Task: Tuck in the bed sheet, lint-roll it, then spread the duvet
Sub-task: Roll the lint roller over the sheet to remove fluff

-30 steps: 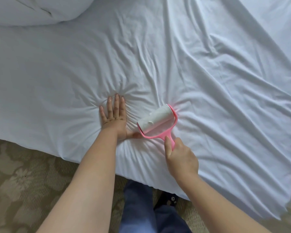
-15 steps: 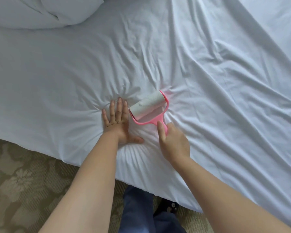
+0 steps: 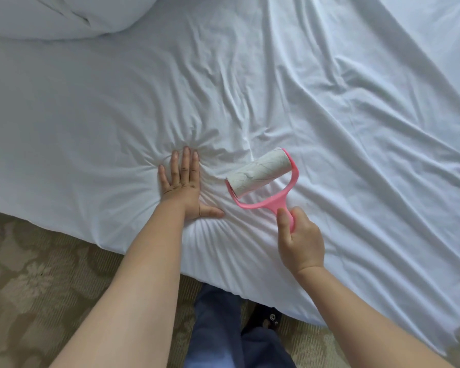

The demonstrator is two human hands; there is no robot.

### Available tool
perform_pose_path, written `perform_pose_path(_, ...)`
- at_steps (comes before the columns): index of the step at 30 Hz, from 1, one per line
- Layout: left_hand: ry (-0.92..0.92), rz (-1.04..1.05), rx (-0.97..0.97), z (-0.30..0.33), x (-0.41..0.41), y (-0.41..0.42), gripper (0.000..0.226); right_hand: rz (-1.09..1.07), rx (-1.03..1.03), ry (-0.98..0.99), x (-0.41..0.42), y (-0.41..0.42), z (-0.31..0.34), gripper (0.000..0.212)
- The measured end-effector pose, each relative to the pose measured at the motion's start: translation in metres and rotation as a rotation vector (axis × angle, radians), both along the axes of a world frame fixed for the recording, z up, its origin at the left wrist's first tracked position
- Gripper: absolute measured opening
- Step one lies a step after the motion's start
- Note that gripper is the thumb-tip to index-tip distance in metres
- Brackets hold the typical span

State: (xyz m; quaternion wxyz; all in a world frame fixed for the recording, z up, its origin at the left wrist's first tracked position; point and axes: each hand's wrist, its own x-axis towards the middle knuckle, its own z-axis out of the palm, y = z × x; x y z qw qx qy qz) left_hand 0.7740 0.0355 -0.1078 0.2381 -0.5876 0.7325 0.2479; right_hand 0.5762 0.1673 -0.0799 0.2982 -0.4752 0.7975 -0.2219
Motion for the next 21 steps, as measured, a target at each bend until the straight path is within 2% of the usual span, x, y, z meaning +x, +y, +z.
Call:
perform_pose_path(9,-0.037,-0.015,-0.013,0.012,0.0,0.003,0.149,-0.276,0.075,0.024,-0.015,0.024,0.011,0.042)
perform_pose_path(14,-0.034,0.008,-0.001,0.025,-0.002,0.004,0.146,-0.284,0.107,0.019,-0.011,0.029,0.021,0.044)
perform_pose_path(16,0.019,0.03,-0.032,0.03,-0.006,0.005,0.14,-0.285,0.139,-0.003,-0.005,0.024,0.024,0.048)
perform_pose_path(21,0.047,-0.201,-0.15,0.038,-0.029,-0.007,0.129,-0.287,0.348,-0.013,0.005,-0.002,0.028,0.05)
